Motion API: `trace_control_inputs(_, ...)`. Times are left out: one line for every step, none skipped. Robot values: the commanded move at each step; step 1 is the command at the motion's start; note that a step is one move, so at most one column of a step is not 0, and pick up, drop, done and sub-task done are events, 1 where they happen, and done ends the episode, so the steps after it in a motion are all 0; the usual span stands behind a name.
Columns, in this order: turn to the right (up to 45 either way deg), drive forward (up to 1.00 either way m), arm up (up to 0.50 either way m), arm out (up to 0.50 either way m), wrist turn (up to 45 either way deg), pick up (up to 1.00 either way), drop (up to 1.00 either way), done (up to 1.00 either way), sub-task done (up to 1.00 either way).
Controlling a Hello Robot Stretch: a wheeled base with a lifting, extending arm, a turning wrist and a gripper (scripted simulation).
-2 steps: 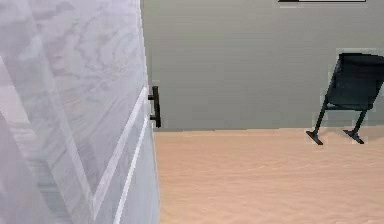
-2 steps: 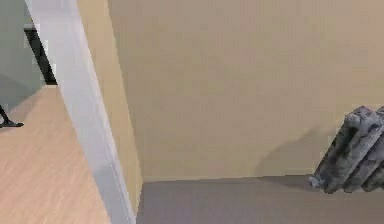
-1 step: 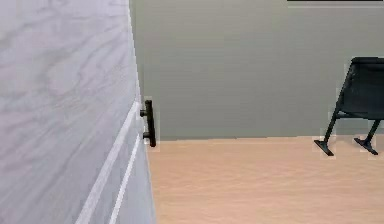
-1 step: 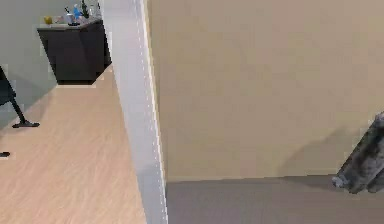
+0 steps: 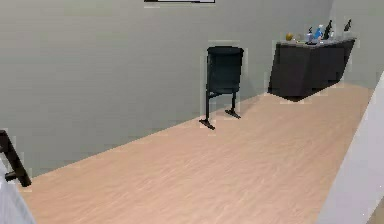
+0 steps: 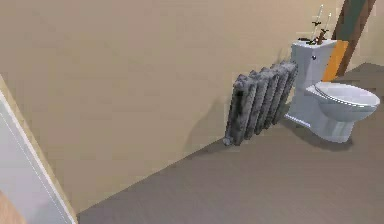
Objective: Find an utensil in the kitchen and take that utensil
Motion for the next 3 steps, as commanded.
trace_control_inputs(0.0,0.4,0.0,0.0,0.0,0.0,0.0,0.0,0.0)
trace_control_inputs(33.0,0.0,0.0,0.0,0.0,0.0,0.0,0.0,0.0)
trace_control_inputs(0.0,0.35,0.0,0.0,0.0,0.0,0.0,0.0,0.0)
